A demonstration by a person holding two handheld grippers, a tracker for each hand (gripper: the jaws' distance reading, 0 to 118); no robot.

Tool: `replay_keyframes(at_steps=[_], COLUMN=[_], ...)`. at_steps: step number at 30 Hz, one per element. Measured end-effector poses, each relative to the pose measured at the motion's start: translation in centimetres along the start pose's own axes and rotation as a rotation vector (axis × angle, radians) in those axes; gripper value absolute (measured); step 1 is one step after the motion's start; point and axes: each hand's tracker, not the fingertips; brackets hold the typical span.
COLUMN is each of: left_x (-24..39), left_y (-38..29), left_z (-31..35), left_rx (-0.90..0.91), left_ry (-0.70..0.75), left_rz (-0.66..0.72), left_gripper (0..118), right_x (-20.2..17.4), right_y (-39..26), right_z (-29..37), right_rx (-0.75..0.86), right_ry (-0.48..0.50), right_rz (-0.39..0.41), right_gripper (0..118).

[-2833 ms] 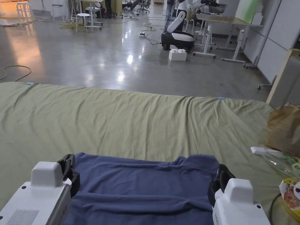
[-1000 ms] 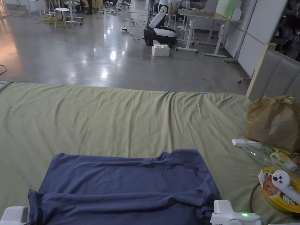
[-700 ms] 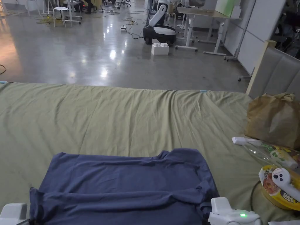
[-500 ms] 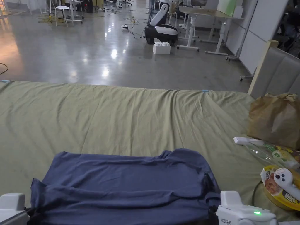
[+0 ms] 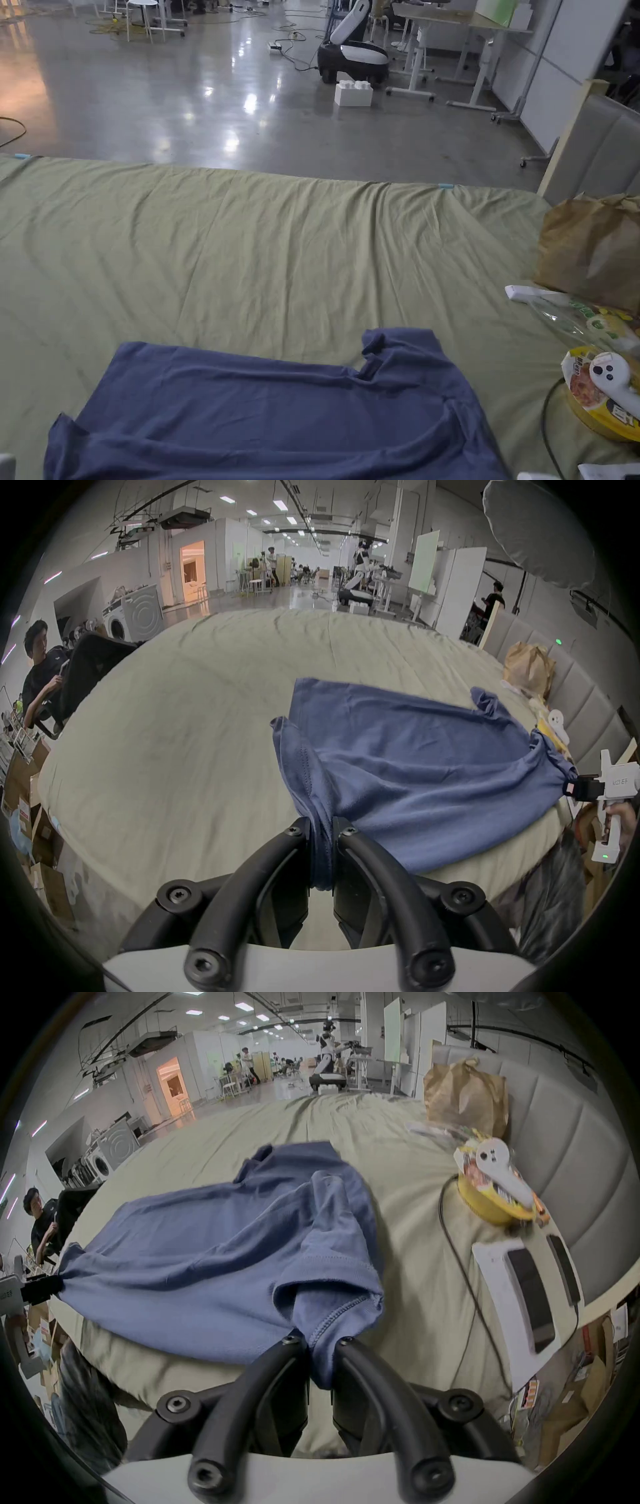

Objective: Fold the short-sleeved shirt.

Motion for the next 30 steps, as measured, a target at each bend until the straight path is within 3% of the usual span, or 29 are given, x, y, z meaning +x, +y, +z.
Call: replay_keyframes(at_steps=[8, 10, 13, 14, 16, 20, 22, 30], left_x=[-0.2, -0.1, -0.6, -0.6, -0.5, 1.1, 1.9, 5.6], left_y=[-3.8, -3.9, -3.9, -3.8, -3.5, -1.9, -0.6, 4.1], left_z=[-2.9, -3.6, -4.5, -4.5, -4.2, -2.5, -1.5, 2.5], left_rx=[-0.099, -0.114, -0.117, -0.115, -0.098, 0.056, 0.136, 0.465], left_ry=[0.019, 0.028, 0.034, 0.034, 0.035, 0.098, 0.114, 0.111], left_rz=[0.023, 0.018, 0.028, 0.029, 0.02, -0.081, -0.092, -0.066], left_gripper=[11, 11, 11, 11, 16, 60, 62, 60], right_x=[-0.8, -1.3, -1.8, -2.0, -2.4, -3.2, -4.1, -8.9], right_y=[-4.2, -3.7, -3.0, -2.6, -1.8, 0.9, 2.4, 6.1], right_z=[-2.6, -2.6, -2.3, -1.9, -0.5, 2.3, 3.2, 4.5], right_rx=[-0.058, -0.066, -0.07, -0.074, 0.002, 0.212, 0.317, 0.696], right_ry=[-0.043, -0.066, -0.156, -0.198, -0.239, -0.195, -0.166, -0.146], right_rz=[0.015, 0.051, 0.132, 0.158, 0.16, 0.143, 0.129, 0.107], right_gripper=[11, 14, 43, 58, 72, 83, 89, 85])
